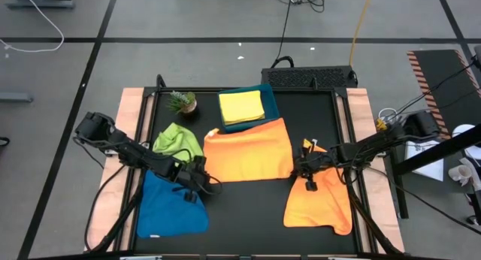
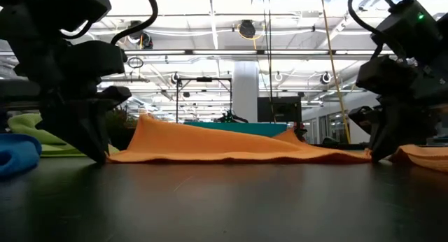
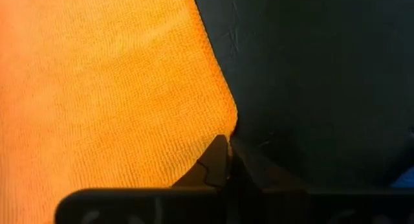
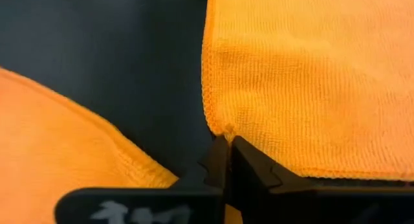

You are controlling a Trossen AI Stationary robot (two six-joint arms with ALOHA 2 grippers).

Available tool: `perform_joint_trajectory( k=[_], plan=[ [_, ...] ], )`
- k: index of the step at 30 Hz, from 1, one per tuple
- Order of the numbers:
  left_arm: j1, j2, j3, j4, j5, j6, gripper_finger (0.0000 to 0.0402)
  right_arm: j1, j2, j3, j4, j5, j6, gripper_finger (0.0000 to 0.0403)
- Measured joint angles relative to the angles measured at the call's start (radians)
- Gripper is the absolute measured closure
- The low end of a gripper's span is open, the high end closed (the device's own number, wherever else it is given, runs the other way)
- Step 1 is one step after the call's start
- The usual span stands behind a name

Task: Fold microfiber towels
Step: Fold the top orange microfiber cloth

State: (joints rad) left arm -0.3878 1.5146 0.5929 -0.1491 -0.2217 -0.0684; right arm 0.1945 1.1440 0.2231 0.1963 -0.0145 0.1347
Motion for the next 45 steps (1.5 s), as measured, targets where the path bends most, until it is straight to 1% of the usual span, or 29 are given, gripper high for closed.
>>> perform_joint_trajectory(
  k=[3, 5, 7, 10, 16, 20, 22, 25, 29, 31, 33, 37, 40, 43, 45],
  plan=[
    [-0.026, -0.022, 0.032, -0.033, 0.002, -0.023, 0.0397, 0.022, -0.048, -0.001, 0.005, -0.039, 0.035, 0.0399],
    [-0.051, -0.037, 0.074, -0.042, 0.010, -0.032, 0.0397, 0.048, -0.085, -0.001, 0.009, -0.055, 0.075, 0.0400],
    [-0.071, -0.044, 0.106, -0.093, 0.020, -0.039, 0.0398, 0.082, -0.124, -0.001, 0.010, -0.081, 0.115, 0.0401],
    [-0.090, -0.041, 0.143, -0.126, 0.070, -0.068, 0.0398, 0.141, -0.183, -0.001, 0.014, -0.118, 0.167, 0.0402],
    [-0.120, -0.042, 0.193, -0.153, 0.146, -0.188, 0.0398, 0.258, -0.269, 0.000, 0.044, -0.118, 0.252, 0.0402],
    [-0.149, -0.043, 0.230, -0.151, 0.152, -0.215, 0.0399, 0.323, -0.288, 0.001, 0.083, -0.116, 0.284, 0.0402],
    [-0.159, -0.043, 0.254, -0.162, 0.158, -0.216, 0.0399, 0.342, -0.289, 0.001, 0.092, -0.095, 0.292, 0.0402],
    [-0.164, -0.048, 0.307, -0.214, 0.169, -0.229, 0.0398, 0.354, -0.291, 0.001, 0.094, -0.068, 0.292, 0.0402],
    [-0.171, -0.074, 0.379, -0.298, 0.171, -0.245, 0.0398, 0.353, -0.291, 0.001, 0.150, -0.068, 0.290, 0.0403],
    [-0.173, -0.095, 0.393, -0.338, 0.170, -0.236, 0.0398, 0.353, -0.292, 0.002, 0.175, -0.073, 0.278, 0.0403],
    [-0.170, -0.109, 0.396, -0.341, 0.155, -0.199, 0.0399, 0.353, -0.292, 0.002, 0.180, -0.067, 0.269, 0.0403],
    [-0.145, -0.136, 0.370, -0.379, 0.118, -0.166, 0.0399, 0.335, -0.292, 0.002, 0.151, 0.040, 0.265, 0.0403],
    [-0.102, -0.153, 0.313, -0.390, 0.079, -0.177, 0.0399, 0.314, -0.278, 0.002, 0.112, 0.100, 0.264, 0.0403],
    [-0.043, -0.157, 0.242, -0.374, 0.076, -0.195, 0.0399, 0.285, -0.268, 0.002, 0.063, 0.226, 0.265, 0.0403],
    [-0.002, -0.157, 0.201, -0.373, 0.077, -0.196, 0.0399, 0.261, -0.268, 0.002, 0.040, 0.290, 0.264, 0.0403]
  ],
)
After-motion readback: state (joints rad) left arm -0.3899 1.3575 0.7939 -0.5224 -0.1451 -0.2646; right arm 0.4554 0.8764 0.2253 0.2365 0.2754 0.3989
